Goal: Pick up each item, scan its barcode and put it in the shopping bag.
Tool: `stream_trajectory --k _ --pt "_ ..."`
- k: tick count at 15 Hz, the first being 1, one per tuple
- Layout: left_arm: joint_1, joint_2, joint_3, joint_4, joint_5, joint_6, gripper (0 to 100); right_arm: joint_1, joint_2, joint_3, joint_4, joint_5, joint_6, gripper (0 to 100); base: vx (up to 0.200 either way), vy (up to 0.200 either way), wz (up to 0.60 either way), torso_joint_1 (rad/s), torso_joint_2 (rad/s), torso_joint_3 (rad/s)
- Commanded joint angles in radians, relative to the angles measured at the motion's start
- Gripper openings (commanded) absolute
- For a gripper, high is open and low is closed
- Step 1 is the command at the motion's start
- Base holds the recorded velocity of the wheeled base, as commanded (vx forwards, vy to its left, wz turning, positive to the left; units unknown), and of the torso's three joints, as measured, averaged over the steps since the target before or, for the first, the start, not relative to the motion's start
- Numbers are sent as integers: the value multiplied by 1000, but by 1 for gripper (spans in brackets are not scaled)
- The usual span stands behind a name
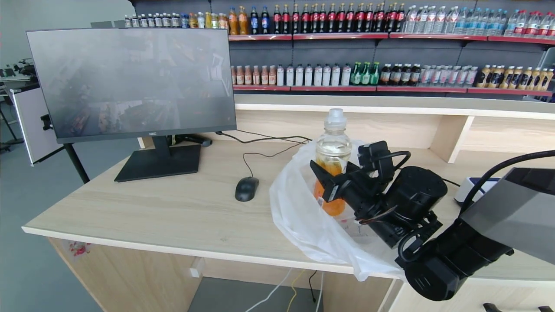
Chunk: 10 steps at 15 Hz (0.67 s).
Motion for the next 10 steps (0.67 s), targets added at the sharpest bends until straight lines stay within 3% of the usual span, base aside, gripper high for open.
stream_trajectory --k 1,10 --pt "0 0 0 1 0 1 100 6 14 5 4 0 4 0 0 0 0 0 0 0" --pt "0 0 0 0 0 0 100 30 28 37 4 -4 18 0 0 0 0 0 0 0"
